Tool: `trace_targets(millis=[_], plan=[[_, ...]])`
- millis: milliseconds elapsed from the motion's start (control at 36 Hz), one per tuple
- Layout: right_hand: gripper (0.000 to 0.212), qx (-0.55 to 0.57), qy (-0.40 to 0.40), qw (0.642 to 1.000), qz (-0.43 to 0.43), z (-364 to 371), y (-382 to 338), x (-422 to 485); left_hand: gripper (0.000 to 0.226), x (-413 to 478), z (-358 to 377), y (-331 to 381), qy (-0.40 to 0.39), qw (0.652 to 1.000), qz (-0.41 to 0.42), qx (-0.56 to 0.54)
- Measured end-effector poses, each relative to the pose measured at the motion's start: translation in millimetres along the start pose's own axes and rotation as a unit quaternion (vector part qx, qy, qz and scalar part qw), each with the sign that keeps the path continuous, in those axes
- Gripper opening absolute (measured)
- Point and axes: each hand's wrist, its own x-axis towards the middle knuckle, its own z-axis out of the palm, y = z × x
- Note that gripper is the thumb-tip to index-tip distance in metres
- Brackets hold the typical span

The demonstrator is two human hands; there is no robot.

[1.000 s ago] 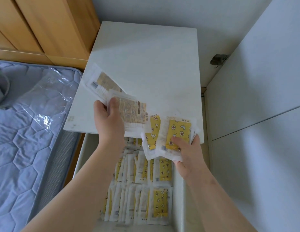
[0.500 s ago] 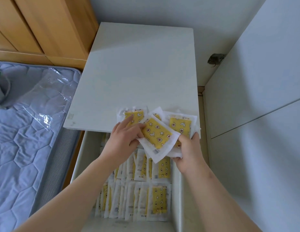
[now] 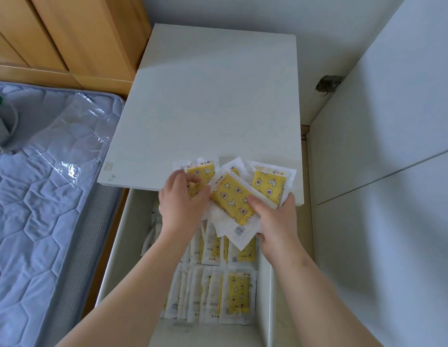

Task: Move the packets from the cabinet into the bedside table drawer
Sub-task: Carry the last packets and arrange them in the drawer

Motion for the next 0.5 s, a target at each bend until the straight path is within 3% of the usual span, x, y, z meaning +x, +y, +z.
trace_targets(millis=[111,250,361,472,500], plan=[[0.036,-0.001,-0.001,1.000,-0.004,0,7,0,0.061,-1,6,0,0.041,0.996,-0.073,0.005],[0.038,0.012,-0.018,1.000,-0.001,-1,13,1,0.090,0,4,6,0.047,0.983,-0.161,-0.073],[0.044,0.030,-0.042,0.999,0.004,-8,22,-1,0.085,-7,0,-1,0.029,0.972,-0.194,-0.130],[0.045,0.034,-0.098,0.995,0.011,-13,31,-5,0.028,-18,-5,-8,-0.016,0.976,-0.170,-0.137],[0.043,0.033,-0.110,0.993,0.010,-14,33,-6,0.022,-22,-5,-9,-0.026,0.973,-0.174,-0.151]])
